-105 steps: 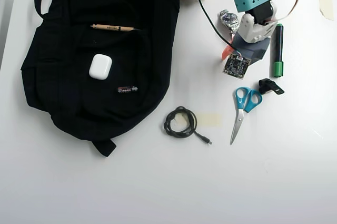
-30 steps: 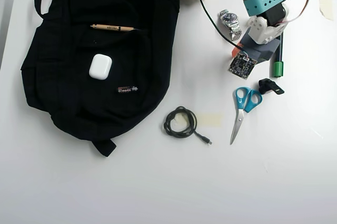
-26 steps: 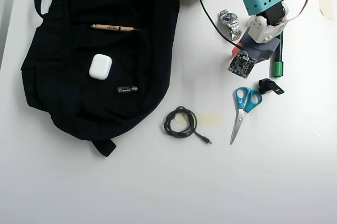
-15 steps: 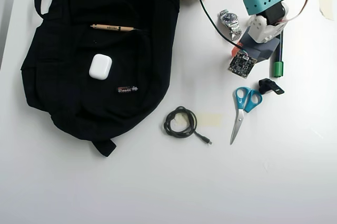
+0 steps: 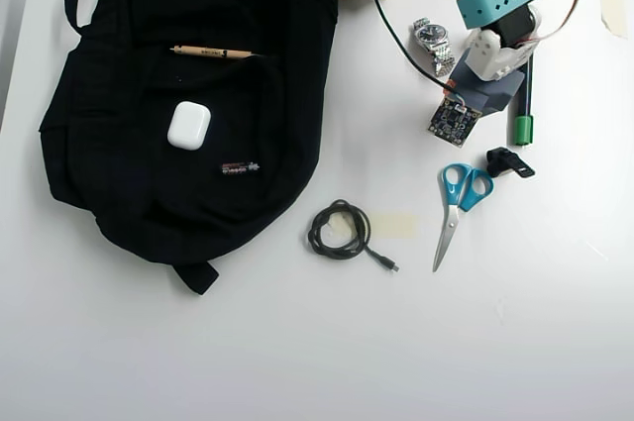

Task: Put the usb stick into the black bag

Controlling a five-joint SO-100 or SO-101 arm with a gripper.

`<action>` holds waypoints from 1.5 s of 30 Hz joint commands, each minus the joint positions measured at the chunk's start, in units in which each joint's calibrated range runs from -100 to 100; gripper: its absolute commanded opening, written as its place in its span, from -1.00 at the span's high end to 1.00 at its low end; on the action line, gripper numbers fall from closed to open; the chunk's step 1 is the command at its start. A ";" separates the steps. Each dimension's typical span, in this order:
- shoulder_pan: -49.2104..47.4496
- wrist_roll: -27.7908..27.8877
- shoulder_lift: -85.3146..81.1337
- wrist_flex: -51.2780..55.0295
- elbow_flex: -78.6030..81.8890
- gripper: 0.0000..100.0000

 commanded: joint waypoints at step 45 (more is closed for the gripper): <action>0.37 1.89 -0.81 0.00 -0.84 0.94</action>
